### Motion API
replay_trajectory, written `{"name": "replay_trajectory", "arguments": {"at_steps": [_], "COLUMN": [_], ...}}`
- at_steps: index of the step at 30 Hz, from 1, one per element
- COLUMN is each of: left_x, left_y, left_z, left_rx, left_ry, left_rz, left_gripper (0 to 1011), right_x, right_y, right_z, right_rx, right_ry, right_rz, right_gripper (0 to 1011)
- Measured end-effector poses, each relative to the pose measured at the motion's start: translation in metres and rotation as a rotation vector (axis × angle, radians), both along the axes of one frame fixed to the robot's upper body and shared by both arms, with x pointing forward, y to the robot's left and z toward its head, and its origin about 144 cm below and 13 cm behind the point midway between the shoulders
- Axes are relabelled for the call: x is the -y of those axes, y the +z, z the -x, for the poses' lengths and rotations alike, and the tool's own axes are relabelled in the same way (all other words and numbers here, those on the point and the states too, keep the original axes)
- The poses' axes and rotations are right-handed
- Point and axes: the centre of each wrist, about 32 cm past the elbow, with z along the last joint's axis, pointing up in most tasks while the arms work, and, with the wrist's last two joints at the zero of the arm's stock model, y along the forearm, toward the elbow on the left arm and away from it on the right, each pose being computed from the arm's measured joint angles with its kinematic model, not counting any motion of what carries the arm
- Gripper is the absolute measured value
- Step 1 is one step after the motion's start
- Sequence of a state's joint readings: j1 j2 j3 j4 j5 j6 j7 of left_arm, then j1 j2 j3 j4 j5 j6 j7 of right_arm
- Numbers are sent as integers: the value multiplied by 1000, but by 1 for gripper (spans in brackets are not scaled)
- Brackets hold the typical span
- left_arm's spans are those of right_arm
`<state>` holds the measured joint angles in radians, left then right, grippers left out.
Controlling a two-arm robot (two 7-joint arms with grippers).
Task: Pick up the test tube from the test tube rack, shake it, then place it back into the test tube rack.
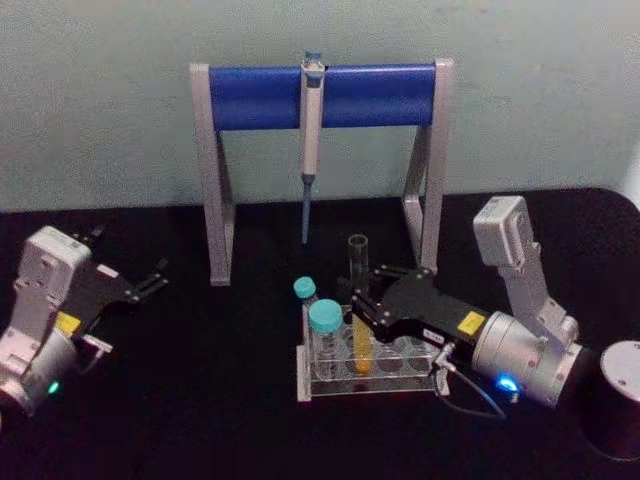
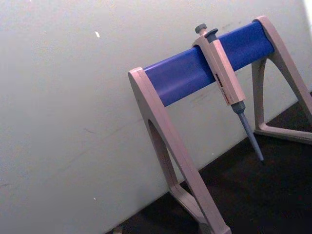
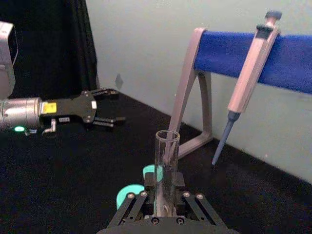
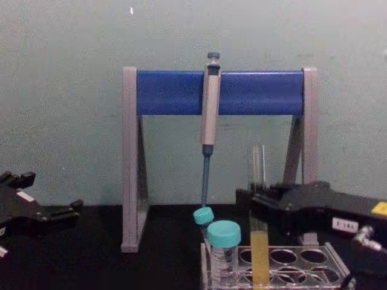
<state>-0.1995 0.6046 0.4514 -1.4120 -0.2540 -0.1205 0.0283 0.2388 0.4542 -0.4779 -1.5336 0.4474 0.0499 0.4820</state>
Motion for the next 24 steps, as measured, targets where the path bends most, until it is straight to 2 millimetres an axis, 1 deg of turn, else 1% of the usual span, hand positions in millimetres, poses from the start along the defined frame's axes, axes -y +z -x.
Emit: {"name": "replay_trajectory", "arguments": {"at_steps": [9,14,18,24], "left_x": [0,0,0,0], "left_y": [0,0,0,0], "left_z": [0,0,0,0], "left_rx": [0,0,0,0], "left_ry": [0,0,0,0], "left_rz": [0,0,0,0], "left_gripper": [1001,1001,1001,1001], "right_x": [0,-1,-1,3], "right_y": [20,27,35,51], "right_z": [1,0,-3,-17], "right_rx": [48,60,81,127], "right_ry": [3,10,12,-12], "right_rz": [-40,-66,-74,-56], "right_gripper": [238,238,238,238]}}
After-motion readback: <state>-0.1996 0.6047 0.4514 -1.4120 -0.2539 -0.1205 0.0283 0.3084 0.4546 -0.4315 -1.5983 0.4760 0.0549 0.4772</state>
